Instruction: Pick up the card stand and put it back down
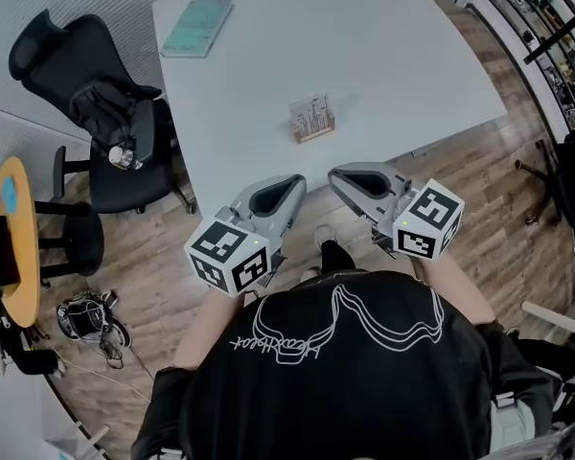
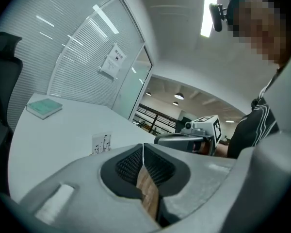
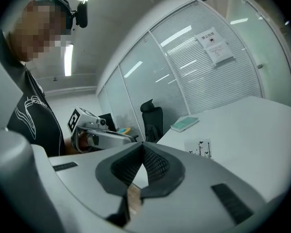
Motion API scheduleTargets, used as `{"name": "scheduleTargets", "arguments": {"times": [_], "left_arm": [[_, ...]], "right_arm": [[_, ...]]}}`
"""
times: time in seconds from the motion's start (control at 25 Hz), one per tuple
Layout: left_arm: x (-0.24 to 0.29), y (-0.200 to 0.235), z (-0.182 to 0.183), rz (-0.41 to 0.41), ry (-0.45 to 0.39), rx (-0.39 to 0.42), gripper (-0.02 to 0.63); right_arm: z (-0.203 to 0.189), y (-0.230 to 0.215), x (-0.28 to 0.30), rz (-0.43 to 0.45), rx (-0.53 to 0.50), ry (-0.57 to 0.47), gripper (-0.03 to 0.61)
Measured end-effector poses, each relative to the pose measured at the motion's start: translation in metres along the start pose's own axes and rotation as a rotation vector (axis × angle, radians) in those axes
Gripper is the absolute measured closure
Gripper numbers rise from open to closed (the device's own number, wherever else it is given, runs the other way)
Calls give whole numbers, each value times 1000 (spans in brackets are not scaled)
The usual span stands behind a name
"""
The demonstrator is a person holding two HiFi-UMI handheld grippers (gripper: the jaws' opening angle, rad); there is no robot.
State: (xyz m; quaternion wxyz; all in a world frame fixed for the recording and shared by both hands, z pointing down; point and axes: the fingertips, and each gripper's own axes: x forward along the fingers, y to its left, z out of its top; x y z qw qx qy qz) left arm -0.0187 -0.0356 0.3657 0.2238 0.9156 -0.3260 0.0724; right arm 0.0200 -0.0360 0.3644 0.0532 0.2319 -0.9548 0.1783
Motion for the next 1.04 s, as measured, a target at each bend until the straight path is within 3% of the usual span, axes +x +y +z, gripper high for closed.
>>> {"name": "scheduleTargets", "arguments": {"times": [0.2,0.72,1.04], "left_arm": [[-7,-11,1,16,5,53,595],[-30,-25,0,39,-8,66,597],[-47,-46,-2,11,-32,62,597]], "right_arm": [[3,10,-11,-26,-28,6,569],[2,37,-15,-45,-44,4,569],[-1,59,-25,-60,-44,-13,571]]}}
